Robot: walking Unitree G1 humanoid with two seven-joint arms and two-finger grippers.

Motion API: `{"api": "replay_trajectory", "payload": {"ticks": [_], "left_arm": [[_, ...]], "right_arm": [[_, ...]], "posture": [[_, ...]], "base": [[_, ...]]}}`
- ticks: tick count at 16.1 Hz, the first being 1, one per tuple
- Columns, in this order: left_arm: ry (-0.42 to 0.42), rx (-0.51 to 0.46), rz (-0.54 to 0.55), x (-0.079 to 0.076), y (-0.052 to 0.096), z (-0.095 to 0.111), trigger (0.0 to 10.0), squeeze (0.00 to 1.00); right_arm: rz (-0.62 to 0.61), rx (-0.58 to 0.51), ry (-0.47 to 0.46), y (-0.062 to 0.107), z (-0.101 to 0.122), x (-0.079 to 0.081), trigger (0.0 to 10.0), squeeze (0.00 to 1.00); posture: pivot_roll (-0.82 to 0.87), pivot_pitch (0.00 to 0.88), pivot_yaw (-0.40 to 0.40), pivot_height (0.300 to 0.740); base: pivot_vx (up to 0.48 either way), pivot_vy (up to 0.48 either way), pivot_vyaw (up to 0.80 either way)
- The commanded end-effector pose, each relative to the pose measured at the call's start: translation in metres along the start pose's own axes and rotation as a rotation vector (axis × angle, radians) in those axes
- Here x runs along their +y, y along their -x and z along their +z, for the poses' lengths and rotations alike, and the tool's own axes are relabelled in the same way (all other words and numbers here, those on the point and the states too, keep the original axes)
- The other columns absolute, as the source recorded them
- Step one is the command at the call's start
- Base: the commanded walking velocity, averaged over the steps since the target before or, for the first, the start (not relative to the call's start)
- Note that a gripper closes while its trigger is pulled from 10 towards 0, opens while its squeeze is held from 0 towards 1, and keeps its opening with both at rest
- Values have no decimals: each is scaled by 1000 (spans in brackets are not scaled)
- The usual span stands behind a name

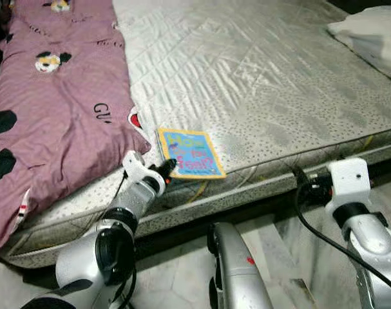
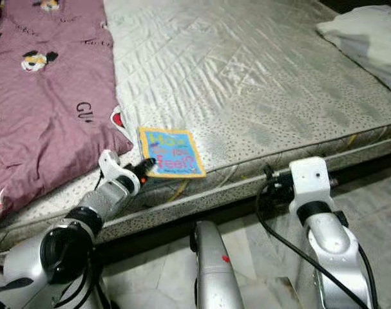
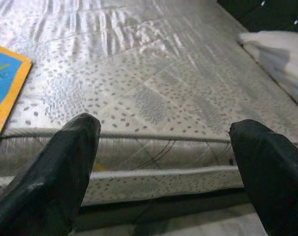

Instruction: Clean up the room

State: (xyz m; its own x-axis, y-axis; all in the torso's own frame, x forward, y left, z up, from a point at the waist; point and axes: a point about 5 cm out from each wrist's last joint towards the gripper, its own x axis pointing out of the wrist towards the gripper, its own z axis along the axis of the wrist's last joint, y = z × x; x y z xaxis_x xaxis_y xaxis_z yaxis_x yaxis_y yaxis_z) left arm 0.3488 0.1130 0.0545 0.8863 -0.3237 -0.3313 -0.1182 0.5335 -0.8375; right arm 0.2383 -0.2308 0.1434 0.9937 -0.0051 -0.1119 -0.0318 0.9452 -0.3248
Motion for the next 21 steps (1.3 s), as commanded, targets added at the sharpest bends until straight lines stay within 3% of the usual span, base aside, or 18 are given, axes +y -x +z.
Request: {"api": "replay_trajectory", "payload": {"ticks": [1,2,6,7,9,10,11,15,17,19,21], "left_arm": [[-41,-69,45,2,2,21,0,0],[-50,-80,45,0,2,25,0,0],[-251,-164,52,-6,7,65,0,0],[-405,-180,14,-15,8,77,0,0],[-583,-205,-33,-26,10,90,0,0],[-629,-227,-41,-28,12,93,0,0],[-742,-287,-71,-28,20,99,0,0],[-932,-289,-126,-23,40,86,0,0],[-1047,-270,-183,-32,47,80,0,0],[-1144,-271,-232,-44,50,77,0,0],[-1184,-257,-249,-49,51,73,0,0]], "right_arm": [[-2,-17,-14,-8,0,5,10000,0],[-2,-24,-21,-12,1,7,10000,0],[61,-64,-228,-41,11,49,10000,0],[91,-53,-320,-48,11,66,10000,0],[125,-66,-421,-59,15,87,10000,0],[137,-74,-462,-64,18,95,10000,0],[173,-97,-540,-78,27,117,10000,0],[165,-161,-592,-94,42,130,10000,0],[125,-166,-547,-99,38,123,10000,0],[107,-184,-561,-104,38,119,10000,0],[104,-219,-549,-108,44,118,10000,0]], "posture": [[-278,0,-30,526],[-278,0,-30,526],[-135,0,21,526],[-76,0,32,526],[17,0,32,526],[56,0,34,526],[139,0,50,526],[168,0,69,526],[172,0,62,526],[165,0,53,526],[155,0,53,535]], "base": [[0,0,0],[0,0,0],[0,0,0],[0,0,0],[0,0,0],[0,0,0],[0,0,0],[0,0,0],[0,0,0],[0,0,0],[0,0,0]]}}
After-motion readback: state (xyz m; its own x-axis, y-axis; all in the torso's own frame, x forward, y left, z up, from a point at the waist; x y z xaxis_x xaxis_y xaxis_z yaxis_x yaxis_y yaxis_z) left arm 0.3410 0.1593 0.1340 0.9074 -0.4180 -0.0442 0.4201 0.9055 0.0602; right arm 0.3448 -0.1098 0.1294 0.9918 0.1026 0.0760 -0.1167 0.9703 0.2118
